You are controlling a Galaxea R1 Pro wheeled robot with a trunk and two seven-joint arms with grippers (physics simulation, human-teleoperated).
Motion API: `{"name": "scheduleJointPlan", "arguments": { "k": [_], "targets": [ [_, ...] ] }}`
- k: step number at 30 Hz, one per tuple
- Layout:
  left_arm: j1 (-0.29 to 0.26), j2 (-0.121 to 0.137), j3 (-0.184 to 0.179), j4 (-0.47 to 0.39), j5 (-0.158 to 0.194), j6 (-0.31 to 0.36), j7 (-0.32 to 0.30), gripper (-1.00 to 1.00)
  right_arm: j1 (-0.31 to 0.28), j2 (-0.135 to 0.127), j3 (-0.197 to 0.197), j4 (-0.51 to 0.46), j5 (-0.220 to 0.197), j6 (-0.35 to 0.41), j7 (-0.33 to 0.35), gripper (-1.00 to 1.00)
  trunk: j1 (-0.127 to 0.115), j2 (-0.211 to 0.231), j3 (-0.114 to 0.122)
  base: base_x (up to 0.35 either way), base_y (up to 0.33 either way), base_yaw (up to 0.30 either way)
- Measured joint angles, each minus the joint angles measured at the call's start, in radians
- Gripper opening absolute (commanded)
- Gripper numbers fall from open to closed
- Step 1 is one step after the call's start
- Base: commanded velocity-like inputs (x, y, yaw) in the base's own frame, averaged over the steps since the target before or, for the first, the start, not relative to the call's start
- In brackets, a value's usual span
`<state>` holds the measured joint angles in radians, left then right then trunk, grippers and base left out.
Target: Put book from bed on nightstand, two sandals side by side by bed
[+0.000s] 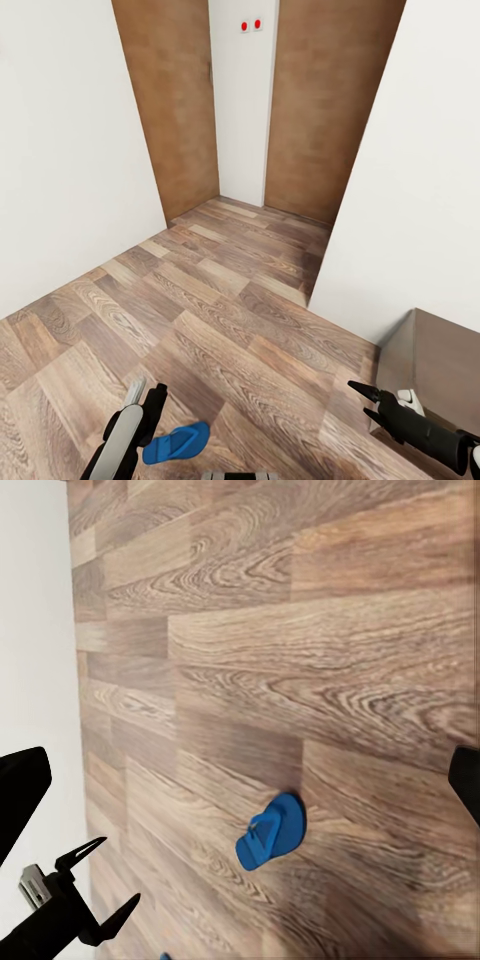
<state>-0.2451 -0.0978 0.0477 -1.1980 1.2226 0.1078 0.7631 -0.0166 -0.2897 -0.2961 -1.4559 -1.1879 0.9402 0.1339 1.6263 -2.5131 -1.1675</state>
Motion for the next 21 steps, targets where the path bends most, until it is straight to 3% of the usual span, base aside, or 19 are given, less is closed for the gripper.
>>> {"name": "scheduleJointPlan", "arguments": {
  "k": [9, 21],
  "targets": [
    [0.0, 0.0, 0.0, 0.0, 0.0, 0.0, 0.0, 1.0, -0.001, 0.0, 0.0, 0.0, 0.0, 0.0, 0.0, 1.0, 0.004, -0.002, -0.035, 0.0, 0.0, 0.186],
    [0.0, 0.001, 0.001, 0.0, 0.0, 0.0, 0.0, 1.0, 0.0, 0.0, 0.0, 0.0, 0.0, 0.0, 0.0, 1.0, 0.009, -0.005, -0.078, 0.0, 0.0, 0.075]
  ]
}}
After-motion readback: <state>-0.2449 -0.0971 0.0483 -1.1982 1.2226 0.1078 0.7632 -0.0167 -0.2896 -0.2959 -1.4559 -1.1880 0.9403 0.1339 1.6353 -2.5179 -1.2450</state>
